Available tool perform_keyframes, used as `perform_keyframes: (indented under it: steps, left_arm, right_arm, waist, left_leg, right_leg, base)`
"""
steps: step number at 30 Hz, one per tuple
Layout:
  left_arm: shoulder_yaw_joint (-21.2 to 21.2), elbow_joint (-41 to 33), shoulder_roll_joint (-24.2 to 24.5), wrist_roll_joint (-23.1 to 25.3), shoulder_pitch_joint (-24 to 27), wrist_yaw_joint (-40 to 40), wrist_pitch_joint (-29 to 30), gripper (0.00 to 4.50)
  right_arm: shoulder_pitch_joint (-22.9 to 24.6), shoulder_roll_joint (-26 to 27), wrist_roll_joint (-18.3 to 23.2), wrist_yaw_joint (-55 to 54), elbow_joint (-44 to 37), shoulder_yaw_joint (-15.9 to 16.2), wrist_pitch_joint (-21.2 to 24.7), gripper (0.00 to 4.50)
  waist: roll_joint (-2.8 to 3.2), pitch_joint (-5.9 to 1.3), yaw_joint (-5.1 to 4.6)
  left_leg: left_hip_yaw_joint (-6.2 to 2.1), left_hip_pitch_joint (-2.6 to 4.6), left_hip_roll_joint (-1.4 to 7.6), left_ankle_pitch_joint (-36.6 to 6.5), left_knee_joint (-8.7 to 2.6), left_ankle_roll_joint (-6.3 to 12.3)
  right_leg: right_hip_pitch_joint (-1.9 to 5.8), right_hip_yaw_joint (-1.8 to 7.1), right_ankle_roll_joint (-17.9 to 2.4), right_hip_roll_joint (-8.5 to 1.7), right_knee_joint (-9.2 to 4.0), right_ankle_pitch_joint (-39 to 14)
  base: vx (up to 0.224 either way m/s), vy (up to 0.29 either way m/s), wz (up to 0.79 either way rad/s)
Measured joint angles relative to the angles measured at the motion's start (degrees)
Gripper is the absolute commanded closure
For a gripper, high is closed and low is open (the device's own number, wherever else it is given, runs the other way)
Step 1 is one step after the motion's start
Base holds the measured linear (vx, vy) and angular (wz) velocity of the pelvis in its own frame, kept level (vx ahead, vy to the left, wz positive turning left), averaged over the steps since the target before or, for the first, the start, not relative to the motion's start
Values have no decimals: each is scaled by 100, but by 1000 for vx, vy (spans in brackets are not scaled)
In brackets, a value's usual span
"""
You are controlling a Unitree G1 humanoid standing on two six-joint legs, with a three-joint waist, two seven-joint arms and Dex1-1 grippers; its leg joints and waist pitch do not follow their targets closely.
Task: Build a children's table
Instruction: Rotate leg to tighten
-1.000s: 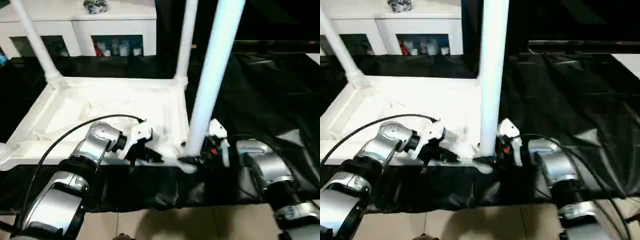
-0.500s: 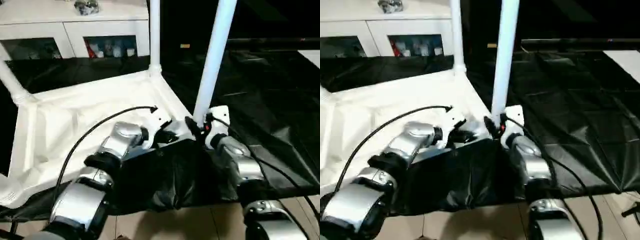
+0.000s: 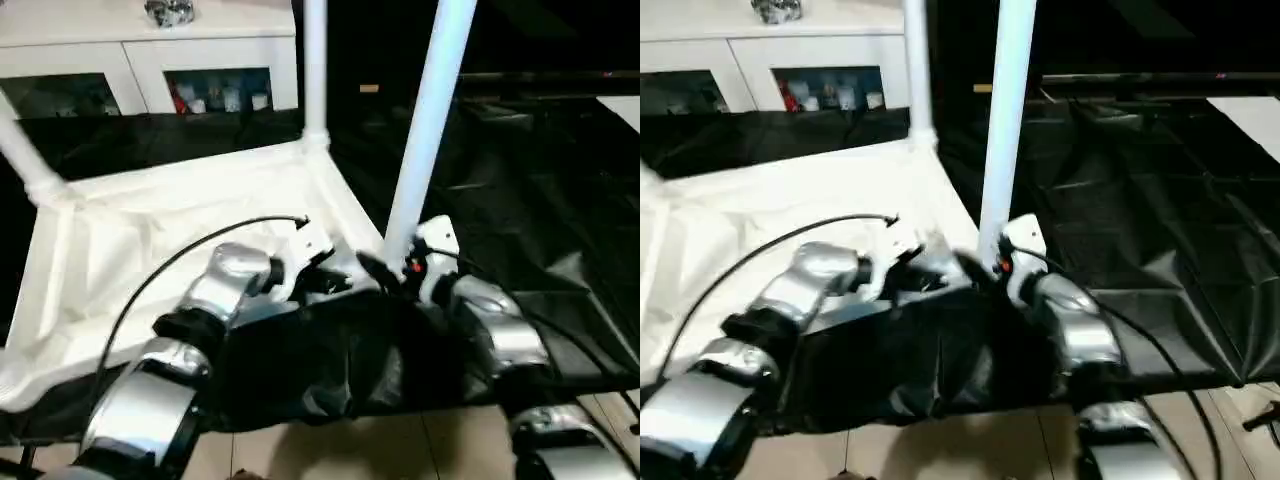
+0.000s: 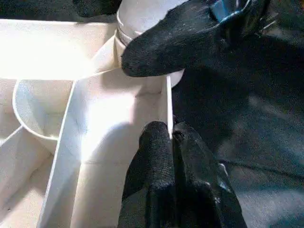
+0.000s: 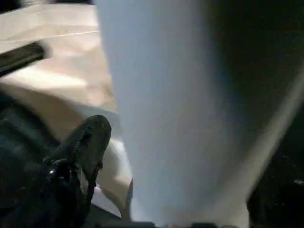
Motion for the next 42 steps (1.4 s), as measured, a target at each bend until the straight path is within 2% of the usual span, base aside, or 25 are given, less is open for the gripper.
perform_keyframes:
  steps: [5, 6, 10, 11, 13, 22, 26, 33, 37, 39, 42]
  left_arm:
    - [-18, 1, 27, 1, 3, -35, -16, 450]
    - [-30, 0, 48, 0, 3, -111, -40, 450]
    - [-222, -3, 404, -99, 29, -1087, -290, 450]
    - [-251, -4, 456, -95, 29, -1212, -345, 450]
    - [-295, -4, 540, -73, 26, -1363, -418, 450]
    - [-332, -4, 549, -46, 26, -1530, -501, 450]
    - [-313, -4, 549, -53, 26, -1531, -503, 450]
    - [-220, 24, 509, -61, 25, -1188, -329, 450]
    - [-52, 82, 284, 6, -37, -252, -19, 450]
    - [-1, 89, 124, 11, -69, 108, 171, 450]
    - [82, 91, -116, 7, -113, 572, 429, 450]
  right_arm:
    - [5, -5, 3, 85, -7, 0, 35, 47]
    - [27, -90, 14, 225, -66, 42, 75, 67]
    - [82, -879, 113, 1981, -487, 699, 384, 90]
    - [74, -902, 113, 2171, -497, 775, 402, 90]
    - [75, -901, 120, 2423, -496, 848, 405, 119]
    - [54, -978, 161, 2643, -525, 873, 607, 184]
    - [61, -978, 171, 2652, -554, 870, 673, 190]
    - [196, -769, 153, 2091, -615, 637, 687, 191]
    - [169, -232, 77, 534, -282, 179, 443, 191]
    - [136, -66, 46, -85, -167, 44, 331, 191]
    - [48, 127, -10, -842, -28, -124, 271, 191]
  waist:
    - [-1, 2, -12]
    - [-2, 2, -9]
    - [-9, 5, 55]
    - [-9, 5, 72]
    - [-7, 4, 102]
    - [-9, 4, 142]
    - [-9, 4, 142]
    - [-25, 9, 134]
    - [-33, 14, 33]
    - [-33, 14, -28]
    - [-30, 13, -58]
  left_leg:
    - [0, -1, 0, -15, 14, -24]
    - [0, -3, 0, -15, 14, -24]
    - [0, -8, 7, -3, 12, 4]
    - [0, -7, 8, -3, 13, 4]
    - [1, -5, 8, -5, 20, 1]
    - [3, -4, 7, -15, 27, -11]
    - [4, -5, 7, -15, 29, -8]
    - [4, 8, 8, -19, 35, -18]
    - [3, 23, 6, -18, 36, -22]
    - [3, 24, -1, -18, 32, -22]
    - [4, 25, -6, -18, 30, -22]
  right_leg:
    - [2, 5, -5, 0, 5, 4]
    - [2, 5, -5, -1, 3, 4]
    - [2, -3, -2, 3, 1, -1]
    - [1, -3, -2, 4, 3, -1]
    - [2, -1, -3, 3, 7, -1]
    - [4, 3, -8, 2, 7, 3]
    - [4, 3, -7, 2, 7, 3]
    - [12, 5, -14, 2, 18, 10]
    - [16, 7, -21, 0, 12, 23]
    - [16, 14, -20, -2, 5, 22]
    - [20, 18, -21, -3, 1, 25]
  base:
    - [0, 0, 0]
    - [0, 0, 0]
    - [0, 0, 0]
    - [0, 0, 0]
    - [0, 0, 0]
    - [0, 0, 0]
    - [0, 0, 0]
    - [0, 0, 0]
    - [0, 0, 0]
    - [0, 0, 0]
    - [0, 0, 0]
